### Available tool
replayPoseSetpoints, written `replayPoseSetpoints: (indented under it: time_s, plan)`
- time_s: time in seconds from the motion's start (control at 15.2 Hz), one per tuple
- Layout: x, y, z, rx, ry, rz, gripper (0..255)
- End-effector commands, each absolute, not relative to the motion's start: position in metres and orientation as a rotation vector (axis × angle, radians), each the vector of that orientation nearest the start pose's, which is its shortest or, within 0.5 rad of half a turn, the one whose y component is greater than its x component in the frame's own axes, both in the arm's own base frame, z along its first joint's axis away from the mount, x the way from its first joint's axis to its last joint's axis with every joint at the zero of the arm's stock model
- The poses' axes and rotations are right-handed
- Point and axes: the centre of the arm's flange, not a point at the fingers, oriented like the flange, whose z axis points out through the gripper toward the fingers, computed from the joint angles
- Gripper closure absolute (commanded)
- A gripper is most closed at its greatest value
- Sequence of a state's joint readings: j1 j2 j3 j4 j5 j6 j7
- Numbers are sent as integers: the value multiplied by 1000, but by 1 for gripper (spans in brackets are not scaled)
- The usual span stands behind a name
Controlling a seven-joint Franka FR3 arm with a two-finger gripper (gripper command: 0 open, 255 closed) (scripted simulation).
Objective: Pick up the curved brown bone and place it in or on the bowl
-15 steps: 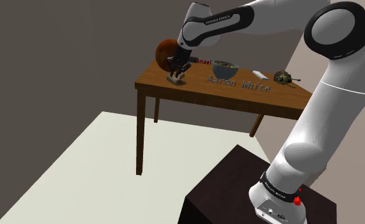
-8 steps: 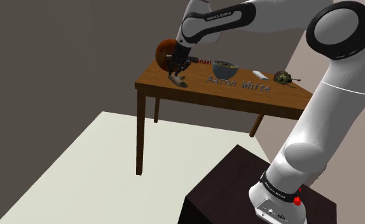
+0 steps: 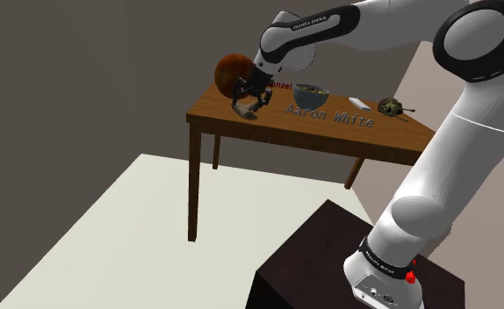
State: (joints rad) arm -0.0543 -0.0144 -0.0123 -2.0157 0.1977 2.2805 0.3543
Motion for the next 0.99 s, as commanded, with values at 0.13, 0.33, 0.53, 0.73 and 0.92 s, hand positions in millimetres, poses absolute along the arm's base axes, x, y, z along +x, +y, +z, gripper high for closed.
replayPoseSetpoints:
  time_s: [0.13,0.33,0.53,0.73,0.92]
  plan:
    - [581,-31,469,-2811,761,-370,0]
    - [581,-31,469,-2811,761,-370,0]
    - [581,-31,469,-2811,761,-370,0]
    - [581,-31,469,-2811,761,-369,255]
    - [581,-31,469,-2811,761,-369,255]
